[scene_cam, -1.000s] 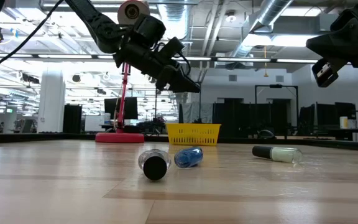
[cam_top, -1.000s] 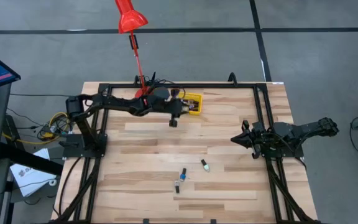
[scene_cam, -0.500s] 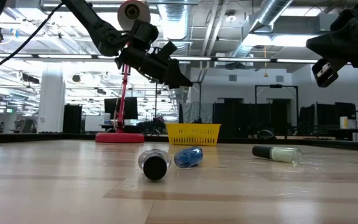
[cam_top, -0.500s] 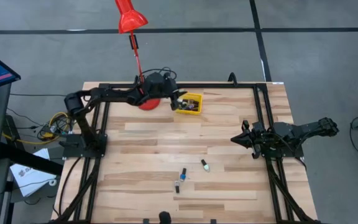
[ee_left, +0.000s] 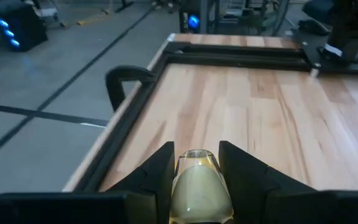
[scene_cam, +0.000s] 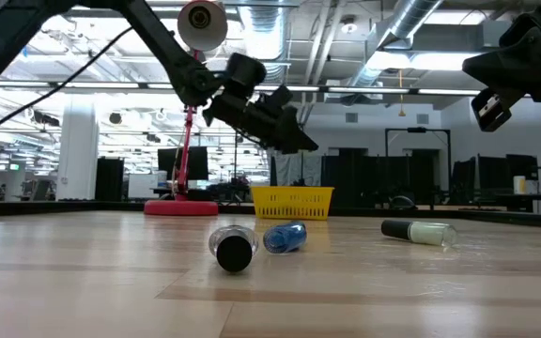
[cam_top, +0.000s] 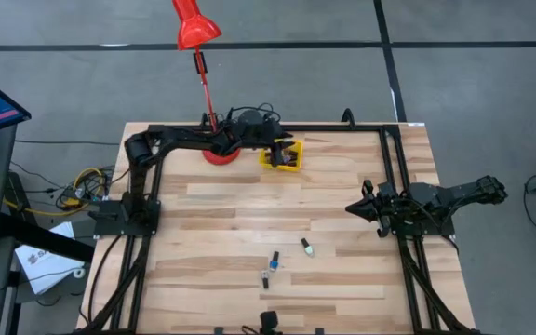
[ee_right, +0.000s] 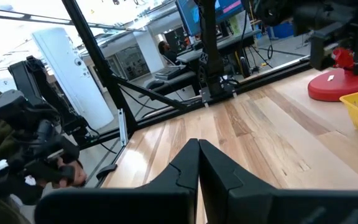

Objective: Pick & Place Nail Polish
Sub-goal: Put the light yellow nail polish bottle into the yellow bin

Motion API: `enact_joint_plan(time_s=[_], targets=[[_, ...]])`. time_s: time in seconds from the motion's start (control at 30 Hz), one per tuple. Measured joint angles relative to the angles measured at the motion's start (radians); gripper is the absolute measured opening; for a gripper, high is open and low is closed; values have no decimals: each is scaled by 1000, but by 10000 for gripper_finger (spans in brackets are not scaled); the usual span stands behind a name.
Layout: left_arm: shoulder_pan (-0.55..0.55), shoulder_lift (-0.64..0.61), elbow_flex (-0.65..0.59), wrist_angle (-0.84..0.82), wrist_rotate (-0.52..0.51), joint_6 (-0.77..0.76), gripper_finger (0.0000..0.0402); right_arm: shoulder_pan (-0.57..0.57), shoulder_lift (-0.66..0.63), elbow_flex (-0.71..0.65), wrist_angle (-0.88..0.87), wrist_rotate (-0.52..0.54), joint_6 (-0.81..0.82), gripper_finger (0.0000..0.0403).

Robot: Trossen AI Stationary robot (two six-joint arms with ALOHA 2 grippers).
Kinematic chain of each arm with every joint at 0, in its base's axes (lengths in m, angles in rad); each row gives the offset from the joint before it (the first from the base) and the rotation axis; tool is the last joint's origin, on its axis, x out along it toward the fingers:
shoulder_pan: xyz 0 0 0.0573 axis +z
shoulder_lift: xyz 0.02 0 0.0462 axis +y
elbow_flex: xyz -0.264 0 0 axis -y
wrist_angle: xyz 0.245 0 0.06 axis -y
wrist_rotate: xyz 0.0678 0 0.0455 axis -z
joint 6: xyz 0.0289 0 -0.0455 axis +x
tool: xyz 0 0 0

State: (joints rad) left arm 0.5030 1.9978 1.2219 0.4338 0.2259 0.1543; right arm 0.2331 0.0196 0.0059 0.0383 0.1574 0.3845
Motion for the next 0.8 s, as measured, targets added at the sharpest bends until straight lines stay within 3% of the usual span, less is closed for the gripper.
enact_joint_plan(time_s=[0.37,0.8], targets=[[0,47,35,-77,24,-41,106,0,0,0,0,0,0,1],[5,47,-3,-122,-35,-52,106,0,0,0,0,0,0,1]])
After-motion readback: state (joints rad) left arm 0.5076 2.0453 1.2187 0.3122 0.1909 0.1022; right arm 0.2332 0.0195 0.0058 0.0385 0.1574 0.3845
